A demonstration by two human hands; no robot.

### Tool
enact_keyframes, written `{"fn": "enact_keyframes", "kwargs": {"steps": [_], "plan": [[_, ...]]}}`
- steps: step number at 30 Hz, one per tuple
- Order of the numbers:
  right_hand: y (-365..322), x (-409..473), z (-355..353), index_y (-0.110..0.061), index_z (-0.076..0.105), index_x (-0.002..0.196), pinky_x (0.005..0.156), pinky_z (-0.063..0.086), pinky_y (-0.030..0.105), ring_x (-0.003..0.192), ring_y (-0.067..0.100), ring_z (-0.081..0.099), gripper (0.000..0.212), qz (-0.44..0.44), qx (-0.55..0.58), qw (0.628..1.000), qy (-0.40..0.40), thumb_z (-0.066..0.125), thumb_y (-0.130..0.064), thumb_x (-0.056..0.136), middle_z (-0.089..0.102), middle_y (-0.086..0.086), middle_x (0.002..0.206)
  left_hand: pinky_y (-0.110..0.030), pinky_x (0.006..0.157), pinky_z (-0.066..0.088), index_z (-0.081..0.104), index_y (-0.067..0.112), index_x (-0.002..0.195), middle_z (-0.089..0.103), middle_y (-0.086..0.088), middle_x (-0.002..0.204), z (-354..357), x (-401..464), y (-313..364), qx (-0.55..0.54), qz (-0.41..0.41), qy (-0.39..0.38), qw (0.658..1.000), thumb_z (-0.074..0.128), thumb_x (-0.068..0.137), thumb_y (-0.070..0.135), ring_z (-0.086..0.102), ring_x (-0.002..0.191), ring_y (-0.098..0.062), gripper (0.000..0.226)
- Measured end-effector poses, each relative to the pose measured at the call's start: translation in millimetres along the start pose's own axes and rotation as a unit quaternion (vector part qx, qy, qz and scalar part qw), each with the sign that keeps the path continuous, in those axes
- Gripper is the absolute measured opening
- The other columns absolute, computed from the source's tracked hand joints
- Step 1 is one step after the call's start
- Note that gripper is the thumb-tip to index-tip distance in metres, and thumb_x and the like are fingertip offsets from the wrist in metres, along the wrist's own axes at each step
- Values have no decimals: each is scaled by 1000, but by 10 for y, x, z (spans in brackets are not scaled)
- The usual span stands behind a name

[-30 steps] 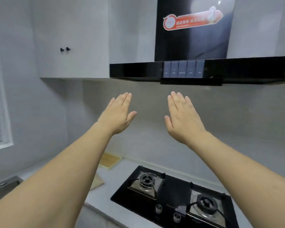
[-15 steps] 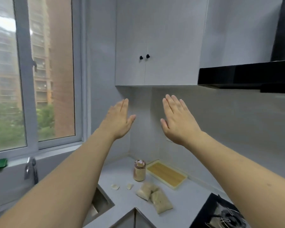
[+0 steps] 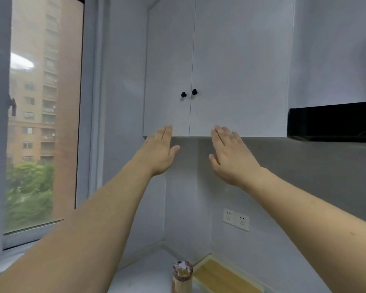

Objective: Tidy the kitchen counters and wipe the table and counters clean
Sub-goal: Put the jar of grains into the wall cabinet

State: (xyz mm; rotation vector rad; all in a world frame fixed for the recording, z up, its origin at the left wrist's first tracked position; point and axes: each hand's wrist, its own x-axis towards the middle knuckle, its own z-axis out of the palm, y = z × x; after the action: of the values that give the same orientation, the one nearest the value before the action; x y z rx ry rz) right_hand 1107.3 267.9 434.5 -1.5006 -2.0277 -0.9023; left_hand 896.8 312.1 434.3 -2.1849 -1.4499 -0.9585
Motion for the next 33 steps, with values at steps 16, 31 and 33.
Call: {"fn": "enact_keyframes", "kwargs": {"steps": [16,31,33], "plan": [[170,2186,933,-8,3,153,117,0,26,148,15,-2,64,46,153,987,16,33,-21,98,-2,5,161,-35,118,17,17,18,153,16,0,160,79,2417,-1045,16,29,28,999,31,103,32,20,145,-21,54],[133,3091,1744,-20,37,79,44,26,18,54,11,28,18,216,521,822,77,37,-2,85,32,-2,75,-29,76,36,48,8,97,49,-11,118,668,3850,-977,-16,120,83,989,35,91,5,46,89,-23,14],[134,3113,1850,-18,48,118,52,31,15,67,5,37,35,196,524,820,117,36,-4,88,38,-4,103,-29,69,37,51,6,94,50,-10,105,703,3890,-946,7,108,124,986,37,90,5,47,84,-23,14]]}}
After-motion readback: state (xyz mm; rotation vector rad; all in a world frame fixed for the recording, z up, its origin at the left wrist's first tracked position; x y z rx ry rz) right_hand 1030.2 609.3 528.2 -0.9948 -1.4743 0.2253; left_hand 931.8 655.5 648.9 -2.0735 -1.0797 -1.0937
